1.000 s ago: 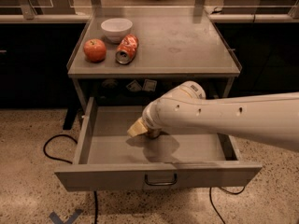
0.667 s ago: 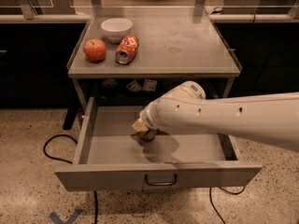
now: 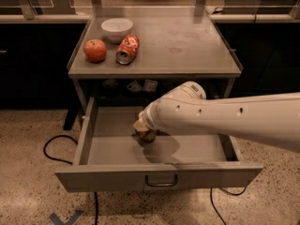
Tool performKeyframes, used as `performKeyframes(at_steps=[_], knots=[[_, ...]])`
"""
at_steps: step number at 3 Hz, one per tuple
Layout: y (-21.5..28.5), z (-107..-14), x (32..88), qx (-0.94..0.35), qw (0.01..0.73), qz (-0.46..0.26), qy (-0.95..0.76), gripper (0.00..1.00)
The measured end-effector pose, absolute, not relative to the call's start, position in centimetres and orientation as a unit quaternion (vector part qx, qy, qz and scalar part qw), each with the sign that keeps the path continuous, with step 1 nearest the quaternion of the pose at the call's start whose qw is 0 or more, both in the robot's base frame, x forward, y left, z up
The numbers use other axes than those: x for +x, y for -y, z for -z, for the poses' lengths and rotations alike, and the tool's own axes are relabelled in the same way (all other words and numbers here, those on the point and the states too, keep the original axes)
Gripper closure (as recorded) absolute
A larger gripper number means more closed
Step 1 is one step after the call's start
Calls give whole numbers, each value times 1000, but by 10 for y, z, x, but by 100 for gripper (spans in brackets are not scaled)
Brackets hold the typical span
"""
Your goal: Pick orange can from top drawer and place on counter
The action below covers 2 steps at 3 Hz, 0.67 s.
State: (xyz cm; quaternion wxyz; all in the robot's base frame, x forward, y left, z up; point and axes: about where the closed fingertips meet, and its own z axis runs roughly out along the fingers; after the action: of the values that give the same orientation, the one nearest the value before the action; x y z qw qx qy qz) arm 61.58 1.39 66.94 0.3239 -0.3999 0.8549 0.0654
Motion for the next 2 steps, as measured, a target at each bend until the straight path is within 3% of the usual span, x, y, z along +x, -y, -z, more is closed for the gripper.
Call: performKeyframes(at_steps=[1, 2], knots=[[-14, -670, 616, -401, 324, -65, -855, 100], [-18, -689, 617, -426, 317, -56, -846, 100]])
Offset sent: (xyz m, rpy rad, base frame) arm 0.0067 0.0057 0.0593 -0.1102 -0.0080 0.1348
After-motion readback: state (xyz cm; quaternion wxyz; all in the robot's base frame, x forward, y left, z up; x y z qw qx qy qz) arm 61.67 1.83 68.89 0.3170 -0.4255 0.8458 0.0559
